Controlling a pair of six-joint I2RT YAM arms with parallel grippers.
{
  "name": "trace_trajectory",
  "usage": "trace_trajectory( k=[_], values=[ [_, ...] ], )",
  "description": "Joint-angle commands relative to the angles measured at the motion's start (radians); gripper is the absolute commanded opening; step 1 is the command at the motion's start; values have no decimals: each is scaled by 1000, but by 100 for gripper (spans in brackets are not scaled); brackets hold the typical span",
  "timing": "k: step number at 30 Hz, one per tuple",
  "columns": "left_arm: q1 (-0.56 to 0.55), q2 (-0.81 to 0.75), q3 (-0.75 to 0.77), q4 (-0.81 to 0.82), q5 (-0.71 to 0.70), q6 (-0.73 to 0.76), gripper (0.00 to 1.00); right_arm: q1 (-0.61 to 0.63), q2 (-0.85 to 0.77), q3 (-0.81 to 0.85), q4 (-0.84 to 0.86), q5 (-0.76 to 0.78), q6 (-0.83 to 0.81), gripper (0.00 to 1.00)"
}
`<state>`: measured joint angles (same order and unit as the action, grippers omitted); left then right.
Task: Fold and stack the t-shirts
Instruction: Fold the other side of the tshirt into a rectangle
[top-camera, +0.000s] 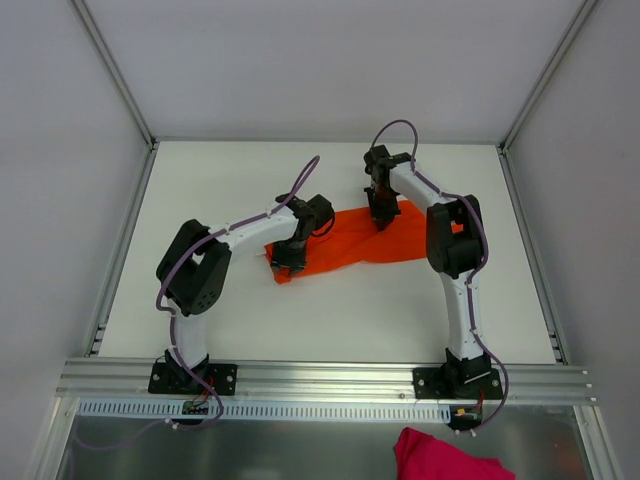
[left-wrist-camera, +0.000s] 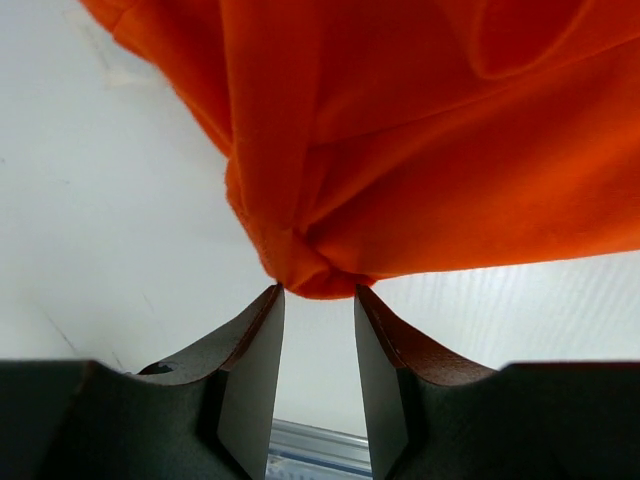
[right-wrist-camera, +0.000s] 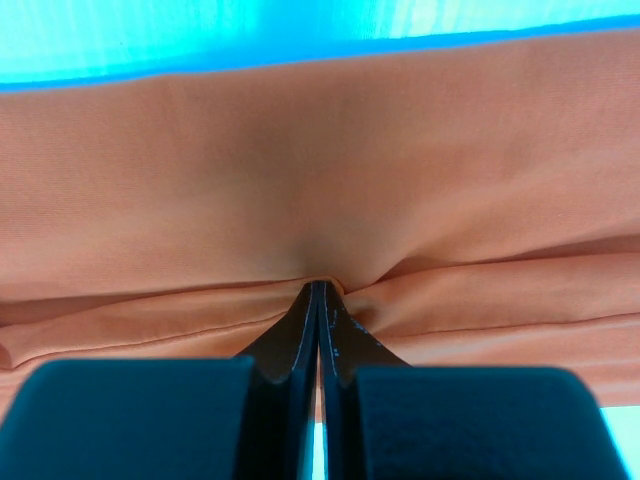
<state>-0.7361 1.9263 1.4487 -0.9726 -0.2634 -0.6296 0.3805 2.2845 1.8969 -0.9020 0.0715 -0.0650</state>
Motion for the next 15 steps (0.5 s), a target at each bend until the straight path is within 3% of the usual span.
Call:
trace_trajectory(
  k=[1, 11, 15],
  values=[
    [0, -1, -19, -84, -80, -36, 35, 0, -11, 44, -25, 25, -13, 1],
    [0, 10, -80, -103, -132, -47, 33, -9, -14, 39, -21, 21, -16, 1],
    [0, 13, -76, -98, -142, -50, 22, -9, -17, 42, -23, 17, -16, 1]
  ],
)
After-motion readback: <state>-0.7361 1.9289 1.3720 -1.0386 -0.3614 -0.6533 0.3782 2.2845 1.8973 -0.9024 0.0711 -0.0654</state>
